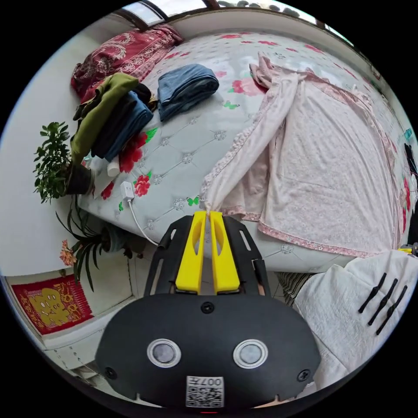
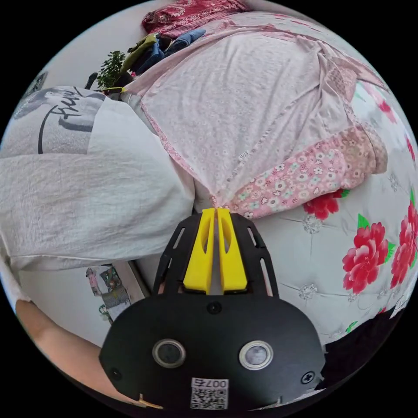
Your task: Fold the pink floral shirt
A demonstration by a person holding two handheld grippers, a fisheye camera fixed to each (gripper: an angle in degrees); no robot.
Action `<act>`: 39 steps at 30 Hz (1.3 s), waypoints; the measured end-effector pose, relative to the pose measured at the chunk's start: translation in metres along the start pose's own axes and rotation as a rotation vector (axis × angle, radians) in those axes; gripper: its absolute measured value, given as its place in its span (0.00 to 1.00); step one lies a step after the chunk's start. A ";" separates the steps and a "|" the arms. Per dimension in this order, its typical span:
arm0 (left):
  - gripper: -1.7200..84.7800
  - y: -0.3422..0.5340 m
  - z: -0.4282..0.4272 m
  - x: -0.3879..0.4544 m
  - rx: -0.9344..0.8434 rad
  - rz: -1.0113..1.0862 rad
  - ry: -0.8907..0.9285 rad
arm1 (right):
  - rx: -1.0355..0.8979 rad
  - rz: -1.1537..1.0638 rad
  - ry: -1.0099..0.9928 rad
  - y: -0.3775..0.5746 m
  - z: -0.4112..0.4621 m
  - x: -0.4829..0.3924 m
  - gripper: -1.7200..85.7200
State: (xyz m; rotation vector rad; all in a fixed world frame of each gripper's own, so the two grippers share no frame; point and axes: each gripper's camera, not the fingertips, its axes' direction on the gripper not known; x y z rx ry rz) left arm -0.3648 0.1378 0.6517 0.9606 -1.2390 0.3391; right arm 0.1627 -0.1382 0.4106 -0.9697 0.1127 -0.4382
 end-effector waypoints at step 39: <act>0.08 -0.052 0.003 -0.134 0.222 0.147 0.831 | 0.109 -0.434 -0.089 -0.183 0.027 -0.084 0.03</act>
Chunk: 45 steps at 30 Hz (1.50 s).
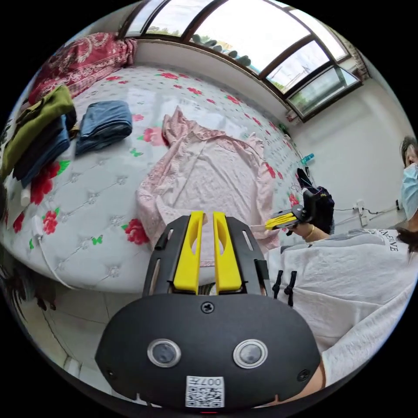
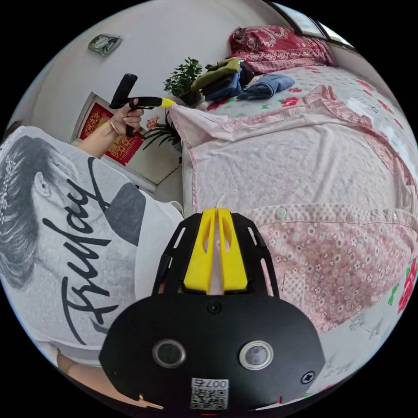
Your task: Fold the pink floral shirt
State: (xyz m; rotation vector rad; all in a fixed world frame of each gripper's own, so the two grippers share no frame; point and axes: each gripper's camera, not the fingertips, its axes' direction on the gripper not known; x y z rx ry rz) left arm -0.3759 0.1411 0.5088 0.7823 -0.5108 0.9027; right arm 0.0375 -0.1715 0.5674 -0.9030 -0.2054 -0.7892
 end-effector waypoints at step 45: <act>0.10 -0.108 0.294 0.111 -0.552 0.543 -0.131 | 0.551 0.994 0.212 0.142 -0.253 0.288 0.09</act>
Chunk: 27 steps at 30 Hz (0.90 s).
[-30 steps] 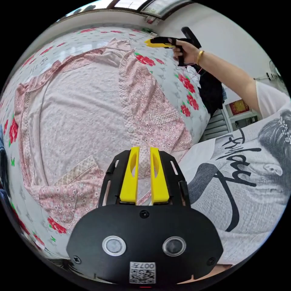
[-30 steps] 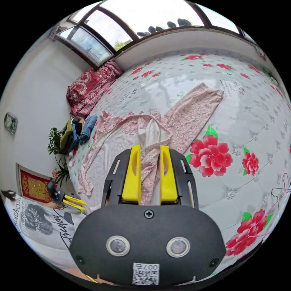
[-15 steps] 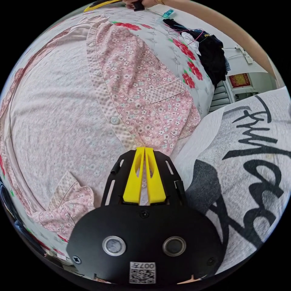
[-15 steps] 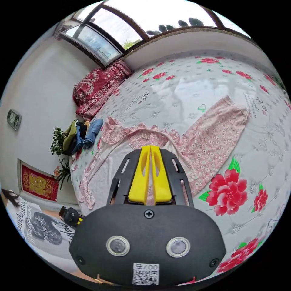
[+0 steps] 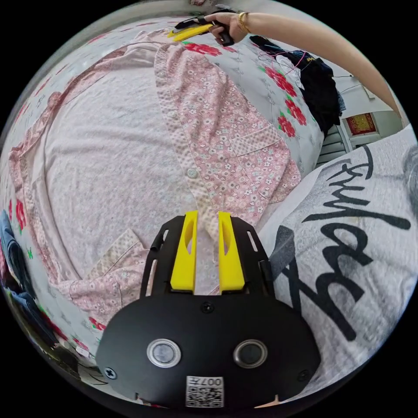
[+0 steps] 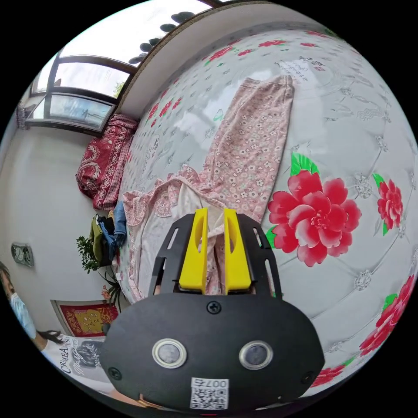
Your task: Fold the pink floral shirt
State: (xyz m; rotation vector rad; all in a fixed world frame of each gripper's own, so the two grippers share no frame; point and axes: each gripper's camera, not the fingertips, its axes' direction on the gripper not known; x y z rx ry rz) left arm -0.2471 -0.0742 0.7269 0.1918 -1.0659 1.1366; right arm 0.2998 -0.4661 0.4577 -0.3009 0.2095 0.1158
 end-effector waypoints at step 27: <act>0.01 0.009 0.026 0.017 -0.034 -0.201 0.248 | -0.400 -0.852 0.112 0.060 0.145 -0.262 0.06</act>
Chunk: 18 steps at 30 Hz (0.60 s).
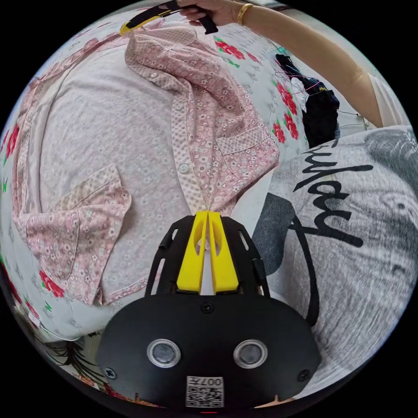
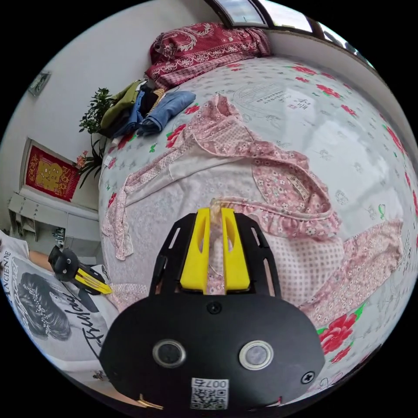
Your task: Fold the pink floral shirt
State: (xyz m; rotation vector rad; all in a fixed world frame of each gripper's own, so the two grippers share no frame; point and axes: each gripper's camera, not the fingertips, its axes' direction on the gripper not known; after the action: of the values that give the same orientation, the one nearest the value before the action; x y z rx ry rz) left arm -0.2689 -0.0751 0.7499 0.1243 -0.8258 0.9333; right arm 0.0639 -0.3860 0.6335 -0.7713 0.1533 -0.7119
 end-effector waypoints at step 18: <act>0.01 -0.178 -0.098 -0.054 0.315 0.110 -0.275 | 0.237 0.552 0.341 0.089 -0.075 0.198 0.13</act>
State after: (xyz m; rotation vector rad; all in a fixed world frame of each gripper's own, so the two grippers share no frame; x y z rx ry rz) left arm -0.0951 -0.1773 0.6887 0.4931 -0.9399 1.1626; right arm 0.2335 -0.5120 0.5435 -0.3461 0.5580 -0.3194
